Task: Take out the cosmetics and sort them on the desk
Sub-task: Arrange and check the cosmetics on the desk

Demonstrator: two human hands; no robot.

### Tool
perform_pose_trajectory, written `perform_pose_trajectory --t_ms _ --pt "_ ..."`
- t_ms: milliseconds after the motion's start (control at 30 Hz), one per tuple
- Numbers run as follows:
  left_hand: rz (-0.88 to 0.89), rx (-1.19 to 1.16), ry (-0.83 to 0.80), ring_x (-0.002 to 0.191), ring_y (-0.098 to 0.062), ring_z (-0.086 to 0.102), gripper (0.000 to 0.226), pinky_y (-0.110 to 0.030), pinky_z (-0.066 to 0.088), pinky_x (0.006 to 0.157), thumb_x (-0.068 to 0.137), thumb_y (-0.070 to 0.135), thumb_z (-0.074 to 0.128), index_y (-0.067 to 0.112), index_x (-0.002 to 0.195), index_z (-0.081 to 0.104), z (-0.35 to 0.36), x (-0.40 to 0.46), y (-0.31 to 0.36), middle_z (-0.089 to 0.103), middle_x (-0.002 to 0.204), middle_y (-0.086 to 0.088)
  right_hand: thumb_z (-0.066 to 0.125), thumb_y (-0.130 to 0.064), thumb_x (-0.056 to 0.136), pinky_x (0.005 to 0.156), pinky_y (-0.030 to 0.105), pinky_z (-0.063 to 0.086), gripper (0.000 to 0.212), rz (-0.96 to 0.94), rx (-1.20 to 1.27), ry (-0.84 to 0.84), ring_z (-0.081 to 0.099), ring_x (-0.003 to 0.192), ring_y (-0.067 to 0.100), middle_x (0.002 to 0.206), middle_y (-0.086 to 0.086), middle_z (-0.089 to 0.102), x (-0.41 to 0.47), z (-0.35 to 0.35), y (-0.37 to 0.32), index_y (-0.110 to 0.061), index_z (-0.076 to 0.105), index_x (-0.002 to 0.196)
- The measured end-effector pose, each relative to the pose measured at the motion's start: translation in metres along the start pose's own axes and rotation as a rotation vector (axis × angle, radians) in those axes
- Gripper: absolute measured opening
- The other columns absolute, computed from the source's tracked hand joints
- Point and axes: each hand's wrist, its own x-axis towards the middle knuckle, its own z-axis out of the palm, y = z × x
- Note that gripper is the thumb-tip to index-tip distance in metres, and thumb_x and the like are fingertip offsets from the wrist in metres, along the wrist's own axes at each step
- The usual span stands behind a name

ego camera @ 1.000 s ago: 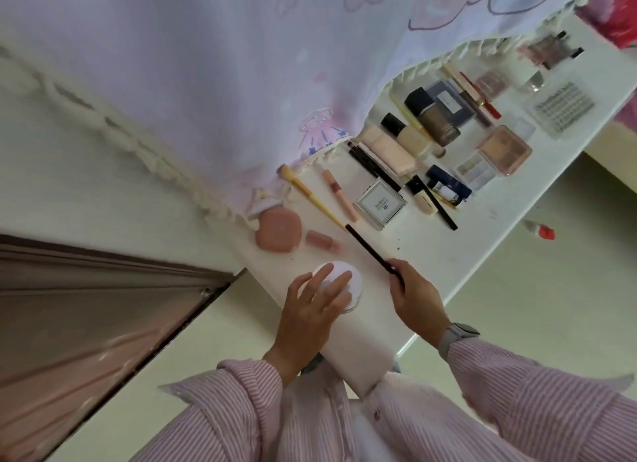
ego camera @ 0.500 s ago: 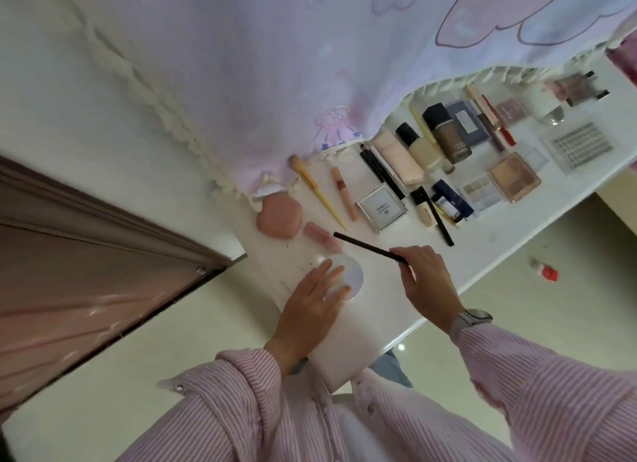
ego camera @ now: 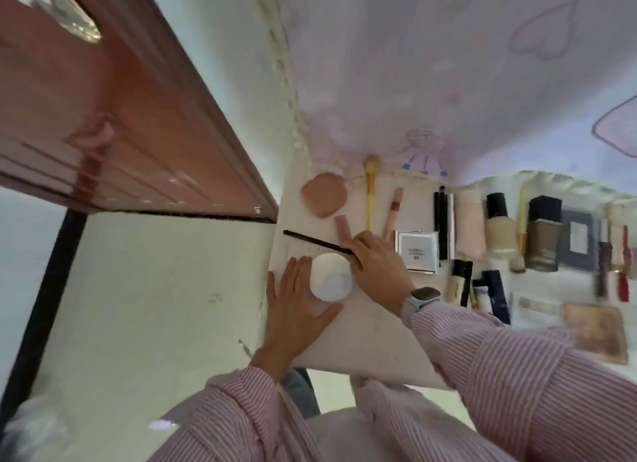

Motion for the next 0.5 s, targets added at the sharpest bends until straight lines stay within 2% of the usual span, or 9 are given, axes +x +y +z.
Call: perform_pose_trajectory --t_ms 67,133,300,400,500 --pt "-0.134 -0.045 0.042 0.14 -0.02 0.023 0.093 -0.041 0.0 0.114 0.074 0.06 0.062 0.01 0.144 0.026 0.01 -0.008 0.012 0.032 0.149 -0.004 0.051 -0.014 0.091 0.07 0.038 0.046 0.035 -0.06 0.01 -0.036 0.056 0.09 0.032 0.1 0.011 0.057 -0.007 -0.001 0.007 -0.009 0.052 0.126" --pt "-0.22 -0.074 0.096 0.14 -0.02 0.023 0.091 -0.042 0.003 0.114 0.074 0.059 0.062 0.01 0.143 0.027 0.016 -0.015 0.025 0.033 0.149 -0.004 0.047 -0.017 0.093 0.069 0.038 0.046 0.029 -0.08 0.026 -0.107 0.055 0.094 0.029 0.105 0.009 0.055 -0.017 -0.002 0.014 -0.012 0.055 0.121" --pt "-0.341 -0.133 0.19 0.142 -0.018 0.018 0.086 -0.042 0.003 0.114 0.079 0.058 0.057 0.014 0.145 0.023 0.022 -0.028 0.043 0.028 0.151 -0.001 0.042 -0.013 0.094 0.08 0.035 0.042 0.03 -0.139 -0.058 -0.23 0.05 0.102 0.026 0.109 0.01 0.053 -0.026 -0.003 0.029 -0.012 0.056 0.12" --pt "-0.362 -0.109 0.151 0.143 -0.015 0.008 0.088 -0.041 -0.002 0.114 0.082 0.061 0.05 0.017 0.148 0.01 0.022 -0.029 0.046 0.018 0.155 0.001 0.042 -0.011 0.093 0.079 0.03 0.038 0.03 -0.189 -0.145 -0.207 0.048 0.102 0.027 0.109 0.01 0.054 -0.022 -0.002 0.031 -0.011 0.056 0.119" --pt "-0.422 -0.089 0.116 0.144 -0.015 -0.002 0.095 -0.041 -0.007 0.114 0.082 0.065 0.045 0.017 0.148 -0.001 0.025 -0.033 0.051 0.004 0.157 0.001 0.039 -0.009 0.092 0.083 0.034 0.04 0.032 -0.235 -0.218 -0.227 0.049 0.1 0.028 0.109 0.011 0.055 -0.02 -0.008 0.034 -0.009 0.056 0.119"
